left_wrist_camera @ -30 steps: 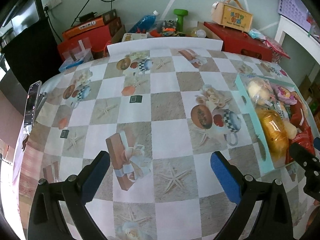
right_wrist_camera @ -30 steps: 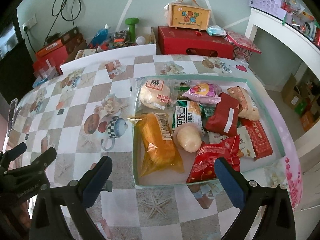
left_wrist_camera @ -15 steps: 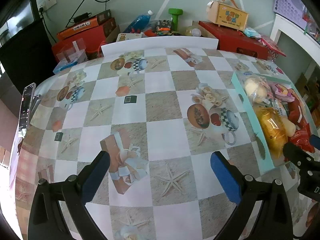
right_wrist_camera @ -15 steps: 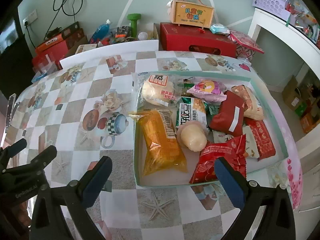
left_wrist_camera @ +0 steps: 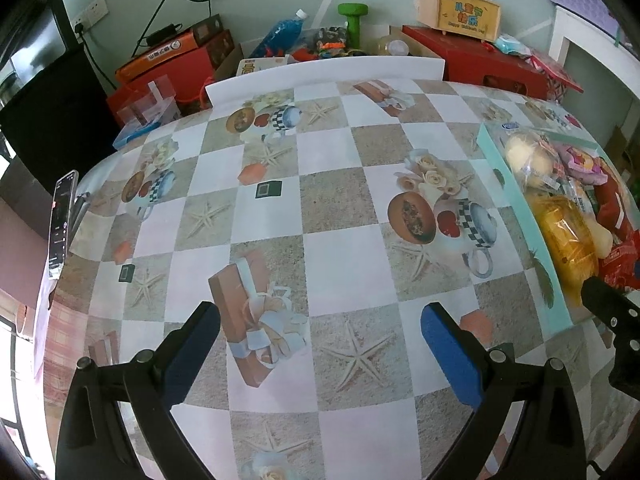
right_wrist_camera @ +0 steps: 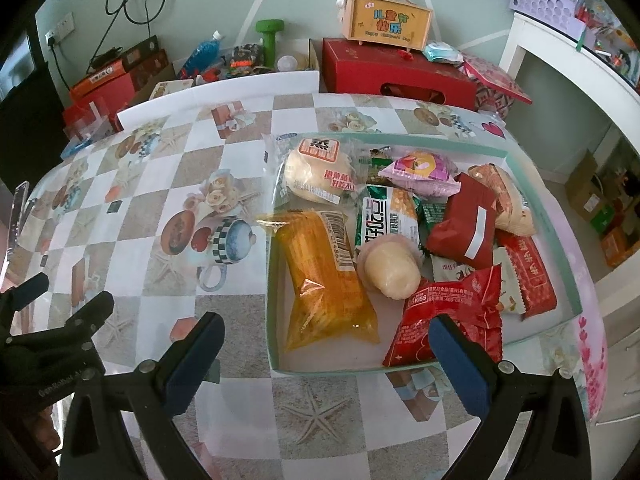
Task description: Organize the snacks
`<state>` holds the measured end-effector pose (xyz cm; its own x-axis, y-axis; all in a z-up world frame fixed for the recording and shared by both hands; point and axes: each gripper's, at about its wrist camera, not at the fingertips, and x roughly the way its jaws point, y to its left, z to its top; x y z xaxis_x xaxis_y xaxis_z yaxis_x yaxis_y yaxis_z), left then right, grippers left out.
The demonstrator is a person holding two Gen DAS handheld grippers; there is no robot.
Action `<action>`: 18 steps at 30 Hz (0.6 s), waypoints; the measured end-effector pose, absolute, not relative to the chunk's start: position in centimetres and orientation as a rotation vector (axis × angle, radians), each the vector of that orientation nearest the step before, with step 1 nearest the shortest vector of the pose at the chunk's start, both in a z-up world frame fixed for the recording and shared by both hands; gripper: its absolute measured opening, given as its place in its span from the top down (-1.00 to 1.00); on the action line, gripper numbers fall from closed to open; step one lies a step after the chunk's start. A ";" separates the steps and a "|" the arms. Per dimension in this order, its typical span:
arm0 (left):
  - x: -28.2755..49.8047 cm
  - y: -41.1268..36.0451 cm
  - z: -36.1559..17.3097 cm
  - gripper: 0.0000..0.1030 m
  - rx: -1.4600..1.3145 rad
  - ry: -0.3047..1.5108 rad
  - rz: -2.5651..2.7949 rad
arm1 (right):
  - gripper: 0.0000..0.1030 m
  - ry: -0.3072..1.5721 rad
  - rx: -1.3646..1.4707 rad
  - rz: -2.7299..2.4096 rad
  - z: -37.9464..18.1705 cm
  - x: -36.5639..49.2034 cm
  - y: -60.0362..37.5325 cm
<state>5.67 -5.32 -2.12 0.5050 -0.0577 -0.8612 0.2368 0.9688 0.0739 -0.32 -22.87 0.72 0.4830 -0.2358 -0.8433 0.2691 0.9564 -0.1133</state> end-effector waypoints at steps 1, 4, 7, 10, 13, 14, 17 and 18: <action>5.7 -5.3 -2.1 -0.95 0.190 1.028 -0.180 | -1.00 1.022 0.036 -0.309 0.7 -0.3 -22.9; 5.6 -5.3 -2.1 -0.95 0.189 1.028 -0.178 | -1.00 1.025 0.037 -0.311 0.5 -0.3 -22.9; 5.7 -5.3 -2.1 -0.95 0.189 1.027 -0.178 | -1.00 1.027 0.039 -0.313 0.4 -0.3 -23.0; 5.6 -5.3 -2.1 -0.95 0.192 1.023 -0.177 | -1.00 1.027 0.038 -0.313 0.4 -0.3 -23.0; 5.6 -5.4 -2.0 -0.95 0.198 1.018 -0.175 | -1.00 1.029 0.038 -0.315 0.4 -0.3 -23.0; 5.5 -5.4 -2.0 -0.95 0.200 1.015 -0.174 | -1.00 1.029 0.038 -0.315 0.4 -0.3 -23.0; 5.3 -5.4 -1.9 -0.95 0.211 0.994 -0.167 | -1.00 1.030 0.037 -0.316 0.3 -0.3 -23.0; 5.2 -5.4 -1.8 -0.95 0.215 0.983 -0.163 | -1.00 1.031 0.036 -0.316 0.3 -0.4 -23.0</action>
